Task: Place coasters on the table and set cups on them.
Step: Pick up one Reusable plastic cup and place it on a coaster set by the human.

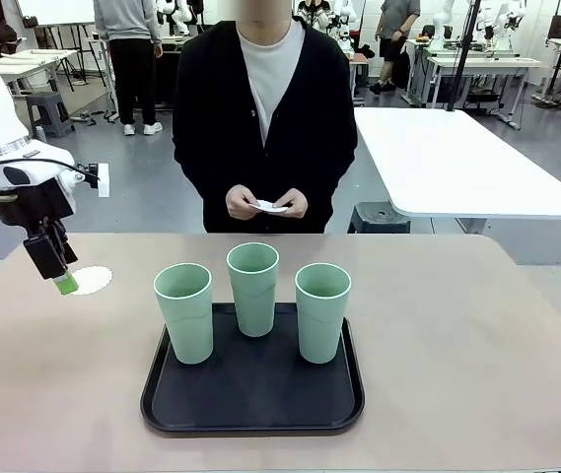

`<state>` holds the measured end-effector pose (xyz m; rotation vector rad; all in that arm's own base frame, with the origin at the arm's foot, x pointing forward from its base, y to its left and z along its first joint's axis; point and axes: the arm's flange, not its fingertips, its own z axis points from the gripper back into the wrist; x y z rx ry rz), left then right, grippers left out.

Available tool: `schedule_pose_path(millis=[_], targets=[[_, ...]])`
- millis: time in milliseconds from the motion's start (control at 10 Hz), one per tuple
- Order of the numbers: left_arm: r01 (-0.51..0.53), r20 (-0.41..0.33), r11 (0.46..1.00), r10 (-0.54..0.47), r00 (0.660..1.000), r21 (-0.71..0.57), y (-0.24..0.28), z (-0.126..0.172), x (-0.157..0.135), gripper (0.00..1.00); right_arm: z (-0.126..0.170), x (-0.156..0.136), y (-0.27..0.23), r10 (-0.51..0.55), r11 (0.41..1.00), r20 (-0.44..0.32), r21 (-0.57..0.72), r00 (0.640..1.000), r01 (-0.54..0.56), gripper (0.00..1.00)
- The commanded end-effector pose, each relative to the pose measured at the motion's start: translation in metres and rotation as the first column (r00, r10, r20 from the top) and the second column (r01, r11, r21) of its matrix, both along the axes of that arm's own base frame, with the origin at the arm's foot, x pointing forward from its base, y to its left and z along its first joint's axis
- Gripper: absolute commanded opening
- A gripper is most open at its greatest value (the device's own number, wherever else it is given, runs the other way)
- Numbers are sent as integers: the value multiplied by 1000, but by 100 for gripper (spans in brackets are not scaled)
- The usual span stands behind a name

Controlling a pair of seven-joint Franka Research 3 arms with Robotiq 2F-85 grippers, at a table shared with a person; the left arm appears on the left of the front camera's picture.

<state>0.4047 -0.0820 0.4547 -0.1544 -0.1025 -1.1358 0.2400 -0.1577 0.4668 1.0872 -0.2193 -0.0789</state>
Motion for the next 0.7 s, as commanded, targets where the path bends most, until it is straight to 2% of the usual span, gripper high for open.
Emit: schedule_pose_path(millis=[0, 100, 200, 400, 600], targets=[[261, 52, 956, -256, 965, -137, 19, 2, -10, 100, 0, 0, -1, 3, 1000, 1, 8, 1000, -3, 100], [415, 196, 848, -369, 909, -329, 30, 4, -19, 100, 0, 0, -1, 3, 1000, 1, 8, 1000, -3, 100], [503, 302, 733, -404, 863, -458, 40, 0, -20, 100, 0, 0, -1, 3, 1000, 1, 8, 1000, -3, 100], [599, 454, 545, -390, 801, -587, 51, -12, -10, 100, 0, 0, -1, 3, 1000, 1, 8, 1000, -3, 100], [574, 479, 439, -316, 819, -692, 56, -46, 2, 100, 0, 0, -1, 3, 1000, 1, 8, 1000, -3, 100]])
